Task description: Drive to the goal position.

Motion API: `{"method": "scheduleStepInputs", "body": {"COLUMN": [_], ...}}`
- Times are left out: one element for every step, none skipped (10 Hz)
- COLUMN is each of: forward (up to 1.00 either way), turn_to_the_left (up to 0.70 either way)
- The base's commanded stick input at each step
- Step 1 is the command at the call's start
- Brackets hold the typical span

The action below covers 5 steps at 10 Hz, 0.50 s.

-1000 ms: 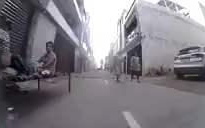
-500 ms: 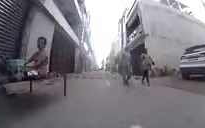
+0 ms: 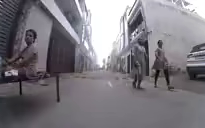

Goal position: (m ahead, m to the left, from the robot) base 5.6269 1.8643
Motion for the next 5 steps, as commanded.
{"method": "scheduleStepInputs", "body": {"forward": [0.85, 0.85, 0.85, 0.85, 0.85], "turn_to_the_left": [0.00, 0.00, 0.00, 0.00, 0.00]}}
